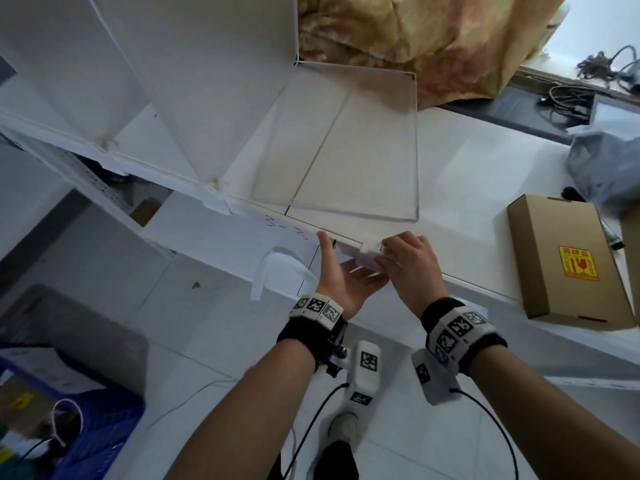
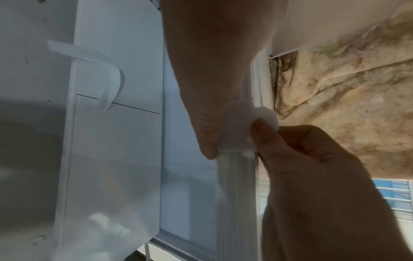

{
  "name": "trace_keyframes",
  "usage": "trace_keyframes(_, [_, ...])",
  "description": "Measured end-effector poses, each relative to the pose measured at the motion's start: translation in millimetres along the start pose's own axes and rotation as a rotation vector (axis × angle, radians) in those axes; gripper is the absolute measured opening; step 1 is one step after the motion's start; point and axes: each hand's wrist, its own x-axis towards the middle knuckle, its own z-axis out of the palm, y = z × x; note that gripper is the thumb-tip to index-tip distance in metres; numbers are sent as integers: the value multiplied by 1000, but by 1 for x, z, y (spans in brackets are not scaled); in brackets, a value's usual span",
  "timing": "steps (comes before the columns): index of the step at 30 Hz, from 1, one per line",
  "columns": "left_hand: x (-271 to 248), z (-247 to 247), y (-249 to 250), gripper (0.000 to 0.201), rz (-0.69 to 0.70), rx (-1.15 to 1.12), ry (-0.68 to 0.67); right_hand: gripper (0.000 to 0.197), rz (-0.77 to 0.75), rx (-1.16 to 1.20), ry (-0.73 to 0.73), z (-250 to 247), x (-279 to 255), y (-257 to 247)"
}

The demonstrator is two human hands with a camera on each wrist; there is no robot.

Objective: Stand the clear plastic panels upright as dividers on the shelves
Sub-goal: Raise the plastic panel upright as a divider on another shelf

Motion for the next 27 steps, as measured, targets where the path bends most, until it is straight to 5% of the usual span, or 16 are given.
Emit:
trace_keyframes(9, [3,1,1,119,5,-4,48,10,-24,-33,28,-1,-4,-2])
trace_keyframes(17, [-2,-11,15,81,88,10,49,11,-26,12,22,17,9,-19])
trace_keyframes(27, [1,-10,38,114,-34,15,-3,9,5,34,10,18,8,-18])
